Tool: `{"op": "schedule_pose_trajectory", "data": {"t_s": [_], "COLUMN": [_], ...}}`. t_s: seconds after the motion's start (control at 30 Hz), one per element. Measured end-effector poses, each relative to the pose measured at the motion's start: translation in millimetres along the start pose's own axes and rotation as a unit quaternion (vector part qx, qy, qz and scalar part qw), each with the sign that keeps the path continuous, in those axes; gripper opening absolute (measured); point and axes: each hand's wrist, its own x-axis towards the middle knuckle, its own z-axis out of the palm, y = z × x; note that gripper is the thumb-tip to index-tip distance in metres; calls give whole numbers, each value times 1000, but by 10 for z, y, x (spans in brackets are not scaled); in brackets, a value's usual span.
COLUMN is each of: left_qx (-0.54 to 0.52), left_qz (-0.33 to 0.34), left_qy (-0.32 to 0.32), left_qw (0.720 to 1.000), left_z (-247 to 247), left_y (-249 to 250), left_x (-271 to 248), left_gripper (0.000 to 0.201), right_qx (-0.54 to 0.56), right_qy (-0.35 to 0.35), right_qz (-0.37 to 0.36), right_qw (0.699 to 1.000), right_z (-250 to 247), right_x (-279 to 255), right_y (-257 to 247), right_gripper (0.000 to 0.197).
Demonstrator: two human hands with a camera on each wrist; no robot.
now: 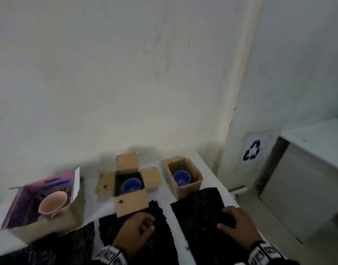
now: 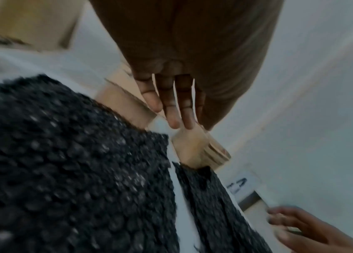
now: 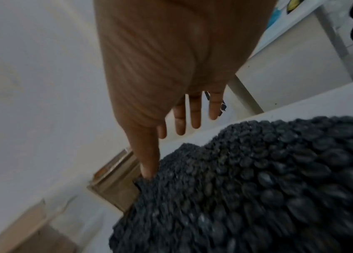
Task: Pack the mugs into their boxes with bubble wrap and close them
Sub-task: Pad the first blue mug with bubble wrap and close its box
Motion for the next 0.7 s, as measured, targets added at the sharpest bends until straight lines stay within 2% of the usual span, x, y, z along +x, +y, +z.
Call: {"op": "schedule_pose_trajectory", "data": {"t_s": [0.07,0.13,0.27,0.4,0.53,0.6,0.7], "left_qx": [47,68,110,93,87,103,78], "left_qz": [24,45,68,82,77,85,97], "left_qy": [-60,-124,-200,-173,-120,-109,-107], "left_qw": [997,989,971,977,986,985,986], "left_z": [211,407,706,891,1162,1333,1580], "left_y": [107,234,338,455,551,636,783], "left_x": [104,131,154,259,403,480,556], "left_gripper": [14,16,25,23,22,24,40], "right_qx": [-136,-185,-175,-85,6,48,85], "right_qy": [-103,-144,-74,-7,55,97,130], "right_qz": [43,84,74,17,-25,-23,-10], "right_qw": [984,968,979,996,998,994,988], "right_z": [114,221,429,407,238,111,-102], "right_x": [7,-62,-145,-73,-17,31,142], "right_y": [17,7,222,361,447,497,582], "right_gripper": [68,71,52,29,34,31,30]}}
